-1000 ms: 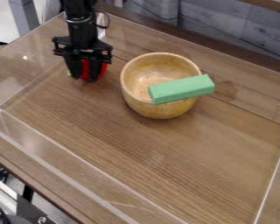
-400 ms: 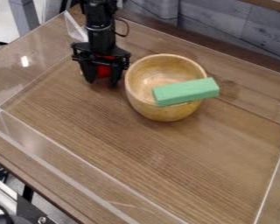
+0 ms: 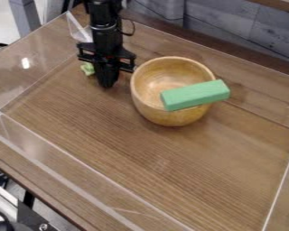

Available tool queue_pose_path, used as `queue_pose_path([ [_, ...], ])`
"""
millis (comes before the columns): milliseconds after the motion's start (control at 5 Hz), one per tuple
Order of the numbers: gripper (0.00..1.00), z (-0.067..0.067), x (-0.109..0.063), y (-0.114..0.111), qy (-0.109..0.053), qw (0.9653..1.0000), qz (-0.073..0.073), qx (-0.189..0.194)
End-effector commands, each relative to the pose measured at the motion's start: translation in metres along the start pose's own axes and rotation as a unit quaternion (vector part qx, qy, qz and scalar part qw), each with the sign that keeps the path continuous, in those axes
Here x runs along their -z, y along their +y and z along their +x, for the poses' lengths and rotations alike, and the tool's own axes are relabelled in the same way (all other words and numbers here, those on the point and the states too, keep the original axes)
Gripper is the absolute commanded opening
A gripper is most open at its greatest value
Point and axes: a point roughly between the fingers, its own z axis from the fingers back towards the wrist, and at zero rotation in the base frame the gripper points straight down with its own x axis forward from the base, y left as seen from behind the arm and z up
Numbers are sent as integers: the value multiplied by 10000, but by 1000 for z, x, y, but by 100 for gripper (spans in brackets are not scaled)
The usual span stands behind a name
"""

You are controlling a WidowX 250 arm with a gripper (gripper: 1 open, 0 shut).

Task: Move the red fruit to the right

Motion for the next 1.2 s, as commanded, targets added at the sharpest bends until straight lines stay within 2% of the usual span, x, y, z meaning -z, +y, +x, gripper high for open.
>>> queue_pose_path([
  [0,100,13,-14,14,-248,9997,3,27],
  [200,0,16,-15,19,-273,9996,19,-76],
  [400,0,19,-27,23,-382,9991,44,-204],
  [800,0,21,-69,12,-893,9960,86,-17],
  [1000,0,21,-104,0,-1180,9929,107,-50],
])
